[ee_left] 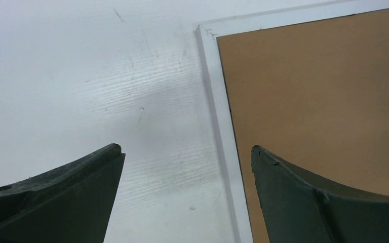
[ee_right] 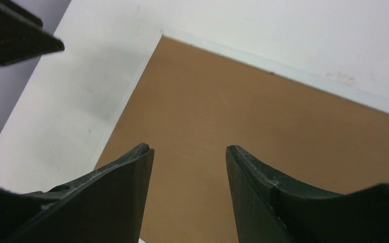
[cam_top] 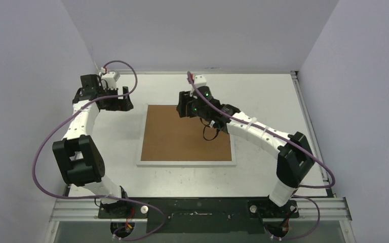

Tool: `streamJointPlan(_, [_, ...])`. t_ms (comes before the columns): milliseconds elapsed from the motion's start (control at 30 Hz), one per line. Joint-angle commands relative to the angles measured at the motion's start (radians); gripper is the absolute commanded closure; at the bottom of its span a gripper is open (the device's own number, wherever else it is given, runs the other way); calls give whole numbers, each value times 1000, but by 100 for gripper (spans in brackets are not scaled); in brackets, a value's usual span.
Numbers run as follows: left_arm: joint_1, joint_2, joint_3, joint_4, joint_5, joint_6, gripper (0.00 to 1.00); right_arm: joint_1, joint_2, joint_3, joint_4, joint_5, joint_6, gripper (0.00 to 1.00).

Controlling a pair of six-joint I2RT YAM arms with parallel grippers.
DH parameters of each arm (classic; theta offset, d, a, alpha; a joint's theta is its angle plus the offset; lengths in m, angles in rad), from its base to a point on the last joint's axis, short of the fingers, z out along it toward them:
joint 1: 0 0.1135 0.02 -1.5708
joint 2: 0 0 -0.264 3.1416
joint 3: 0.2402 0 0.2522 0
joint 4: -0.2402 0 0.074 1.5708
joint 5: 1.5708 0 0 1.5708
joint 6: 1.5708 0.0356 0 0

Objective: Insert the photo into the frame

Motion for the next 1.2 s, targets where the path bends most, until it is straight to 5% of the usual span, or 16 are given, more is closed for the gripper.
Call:
streamJointPlan(0, [24, 28, -15, 67, 39, 54, 4, 54, 77, -4, 13, 1, 26, 45])
streamJointPlan(100, [48, 101, -23, 81, 50, 54, 4, 156, 165, 94, -17, -9, -16, 49])
streamJointPlan(333, [61, 167, -123, 104, 109, 18, 4, 307, 358, 261, -9, -98, -65, 80])
streamJointPlan(633, [58, 225, -221, 101, 247, -21, 26, 380, 500, 373, -5, -89, -40, 84])
streamJointPlan(1000, [70, 266, -267, 172, 283, -87, 29, 364, 582, 354, 25, -110, 43, 91])
streamJointPlan(1167, [68, 288, -269, 174, 298, -78, 39, 350, 594, 327, 45, -140, 61, 93])
